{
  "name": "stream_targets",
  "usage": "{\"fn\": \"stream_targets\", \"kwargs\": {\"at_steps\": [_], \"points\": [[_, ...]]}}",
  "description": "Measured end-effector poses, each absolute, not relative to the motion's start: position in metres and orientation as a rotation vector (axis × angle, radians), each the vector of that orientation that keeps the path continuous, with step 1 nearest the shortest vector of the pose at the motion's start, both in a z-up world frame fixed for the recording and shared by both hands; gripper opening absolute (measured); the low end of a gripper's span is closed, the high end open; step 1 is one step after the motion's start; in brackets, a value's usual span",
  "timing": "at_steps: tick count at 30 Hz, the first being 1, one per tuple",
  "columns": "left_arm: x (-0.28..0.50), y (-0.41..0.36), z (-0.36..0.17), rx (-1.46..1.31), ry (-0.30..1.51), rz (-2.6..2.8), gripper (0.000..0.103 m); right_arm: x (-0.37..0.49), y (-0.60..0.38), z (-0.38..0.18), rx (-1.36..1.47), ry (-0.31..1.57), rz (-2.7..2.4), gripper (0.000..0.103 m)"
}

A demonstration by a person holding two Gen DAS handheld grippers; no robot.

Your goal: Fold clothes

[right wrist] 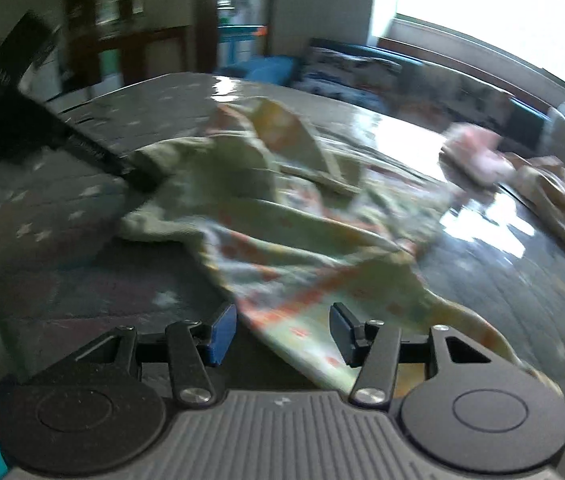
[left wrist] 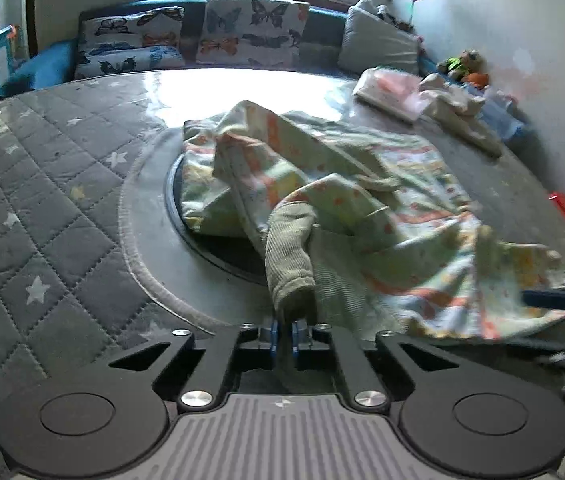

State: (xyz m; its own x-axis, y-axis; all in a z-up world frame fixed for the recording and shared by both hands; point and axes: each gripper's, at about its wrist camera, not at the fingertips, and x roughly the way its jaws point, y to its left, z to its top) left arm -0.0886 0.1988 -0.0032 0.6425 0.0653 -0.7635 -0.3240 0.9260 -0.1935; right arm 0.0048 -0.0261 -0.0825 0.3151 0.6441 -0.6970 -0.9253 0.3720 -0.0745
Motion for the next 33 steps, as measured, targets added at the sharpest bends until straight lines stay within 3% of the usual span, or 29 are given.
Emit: {"fn": "stream_targets", "kwargs": {"at_steps": [7,15,19,20,22,24,27,33], "points": [[-0.108,0.196,0.03,-0.447,0.784,0.144,0.004,-0.029,0.026,-0.09,-0.672,0.523,1.254,0.059],[-0.117,0.191,0.042,-0.453,0.764,0.132,0.004,-0.058,0.054,-0.107,-0.788,0.38,1.304,0.056],[-0.114,0.2,0.045,-0.436,0.759,0.188,0.012,-0.059,0.064,-0.109,-0.782,0.37,1.323,0.048],[-0.112,0.203,0.047,-0.425,0.754,0.206,0.018,-0.058,0.067,-0.109,-0.779,0.369,1.326,0.047],[-0.103,0.211,0.05,-0.382,0.74,0.256,0.029,-0.056,0.071,-0.11,-0.771,0.382,1.337,0.03],[-0.092,0.219,0.053,-0.345,0.735,0.305,0.049,-0.053,0.073,-0.109,-0.752,0.406,1.355,0.016],[-0.069,0.229,0.059,-0.297,0.74,0.336,0.052,-0.05,0.071,-0.107,-0.724,0.419,1.365,0.005],[-0.008,0.218,0.06,-0.057,0.773,0.31,0.054,-0.042,0.062,-0.098,-0.667,0.445,1.391,0.004]]}}
